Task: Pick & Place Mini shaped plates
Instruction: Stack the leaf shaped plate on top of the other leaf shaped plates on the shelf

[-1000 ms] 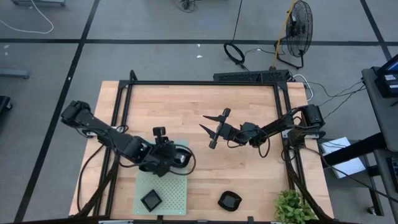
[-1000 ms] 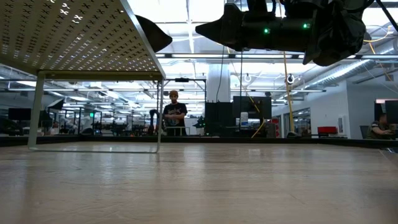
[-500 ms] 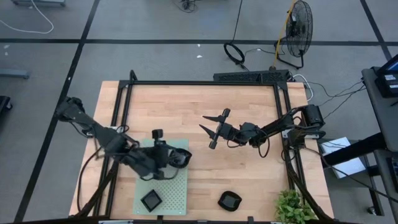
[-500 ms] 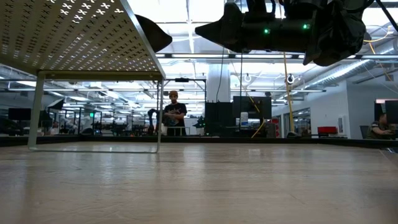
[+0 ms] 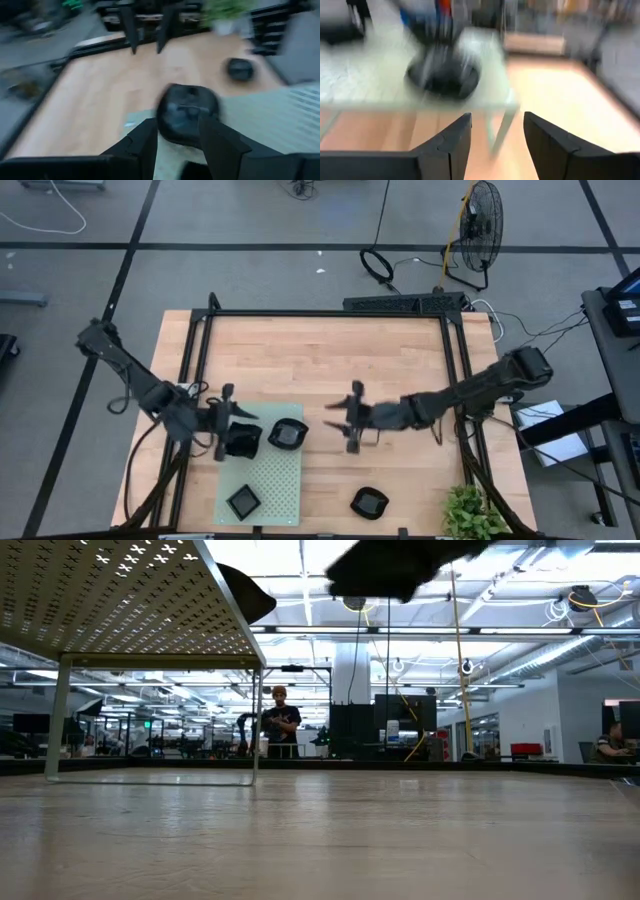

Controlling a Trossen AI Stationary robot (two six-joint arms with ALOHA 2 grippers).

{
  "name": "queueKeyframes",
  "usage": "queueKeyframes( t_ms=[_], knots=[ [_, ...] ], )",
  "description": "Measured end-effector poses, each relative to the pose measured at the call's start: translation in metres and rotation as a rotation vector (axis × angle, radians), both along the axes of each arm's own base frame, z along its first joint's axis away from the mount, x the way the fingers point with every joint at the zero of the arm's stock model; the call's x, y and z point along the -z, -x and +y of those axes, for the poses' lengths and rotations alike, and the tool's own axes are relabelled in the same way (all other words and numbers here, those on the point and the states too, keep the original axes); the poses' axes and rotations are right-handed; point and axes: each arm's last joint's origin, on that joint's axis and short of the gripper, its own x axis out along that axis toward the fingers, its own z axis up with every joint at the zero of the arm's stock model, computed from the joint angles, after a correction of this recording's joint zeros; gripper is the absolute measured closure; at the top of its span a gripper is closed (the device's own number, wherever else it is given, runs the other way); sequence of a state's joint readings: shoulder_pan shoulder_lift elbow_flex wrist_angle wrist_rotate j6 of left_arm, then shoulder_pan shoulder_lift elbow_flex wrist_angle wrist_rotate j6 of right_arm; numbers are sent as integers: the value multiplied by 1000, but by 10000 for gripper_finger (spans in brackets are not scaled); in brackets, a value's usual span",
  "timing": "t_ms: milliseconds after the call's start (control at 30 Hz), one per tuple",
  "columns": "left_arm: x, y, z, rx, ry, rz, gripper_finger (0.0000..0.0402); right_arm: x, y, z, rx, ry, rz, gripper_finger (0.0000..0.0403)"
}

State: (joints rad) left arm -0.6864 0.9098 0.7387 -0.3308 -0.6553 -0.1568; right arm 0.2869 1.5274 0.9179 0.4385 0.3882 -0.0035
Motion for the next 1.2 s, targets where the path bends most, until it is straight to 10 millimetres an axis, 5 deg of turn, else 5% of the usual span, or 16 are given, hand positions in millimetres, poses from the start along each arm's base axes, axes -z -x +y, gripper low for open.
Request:
queueKeyframes(
  t_ms=[200,500,633,1200],
  knots=[
    [8,27,21,214,-22,-119,254,-20,11,53,129,-177,421,232],
    [6,59,53,142,25,-254,254,58,8,125,-27,-519,895,233],
    [4,64,58,123,40,-285,254,75,12,131,17,-527,968,245],
    [10,60,57,117,4,-222,254,87,26,132,15,-452,1051,313]
  ],
)
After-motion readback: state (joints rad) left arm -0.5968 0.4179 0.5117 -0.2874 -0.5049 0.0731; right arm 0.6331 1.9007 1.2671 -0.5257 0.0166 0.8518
